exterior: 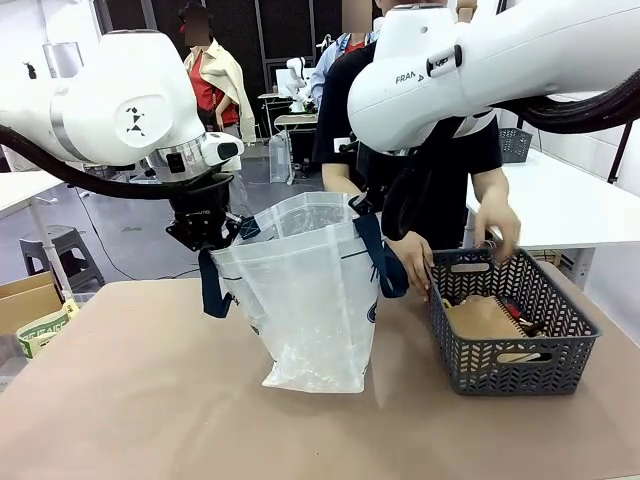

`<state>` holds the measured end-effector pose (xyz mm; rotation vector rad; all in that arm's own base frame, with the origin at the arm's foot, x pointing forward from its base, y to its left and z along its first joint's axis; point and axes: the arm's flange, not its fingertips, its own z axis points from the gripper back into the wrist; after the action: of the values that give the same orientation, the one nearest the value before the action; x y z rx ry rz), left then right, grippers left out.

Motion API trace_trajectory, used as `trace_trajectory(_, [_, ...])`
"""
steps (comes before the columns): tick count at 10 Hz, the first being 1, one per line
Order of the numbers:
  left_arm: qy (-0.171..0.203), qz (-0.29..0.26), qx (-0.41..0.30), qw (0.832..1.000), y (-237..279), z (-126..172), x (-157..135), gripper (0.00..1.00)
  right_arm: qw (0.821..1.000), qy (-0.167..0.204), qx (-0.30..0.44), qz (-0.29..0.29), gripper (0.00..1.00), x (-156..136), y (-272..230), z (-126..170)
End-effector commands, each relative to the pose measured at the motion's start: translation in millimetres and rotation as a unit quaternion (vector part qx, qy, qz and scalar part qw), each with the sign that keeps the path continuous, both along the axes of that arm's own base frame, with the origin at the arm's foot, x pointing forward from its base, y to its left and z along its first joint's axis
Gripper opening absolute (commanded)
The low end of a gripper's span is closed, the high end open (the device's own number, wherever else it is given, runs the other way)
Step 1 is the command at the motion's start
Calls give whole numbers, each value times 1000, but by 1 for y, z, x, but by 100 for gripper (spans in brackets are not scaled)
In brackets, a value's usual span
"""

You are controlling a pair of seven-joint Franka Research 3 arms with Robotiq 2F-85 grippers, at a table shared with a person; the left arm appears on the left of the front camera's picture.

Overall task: Transfer purchased items from the store into the shopping bag.
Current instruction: Open the Reusable shopping bag in the center of the table, then move the Reusable shopping bag to the right side of the table.

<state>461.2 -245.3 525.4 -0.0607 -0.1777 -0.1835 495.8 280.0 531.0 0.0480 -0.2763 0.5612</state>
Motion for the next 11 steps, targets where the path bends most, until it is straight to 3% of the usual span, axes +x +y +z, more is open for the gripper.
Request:
trace_trajectory(1, [0,6,-1,1000,1,0,0,0,1000,0,2,-6,0,0,0,1])
trace_trajectory(11, [0,6,-1,1000,1,0,0,0,1000,0,2,-6,0,0,0,1])
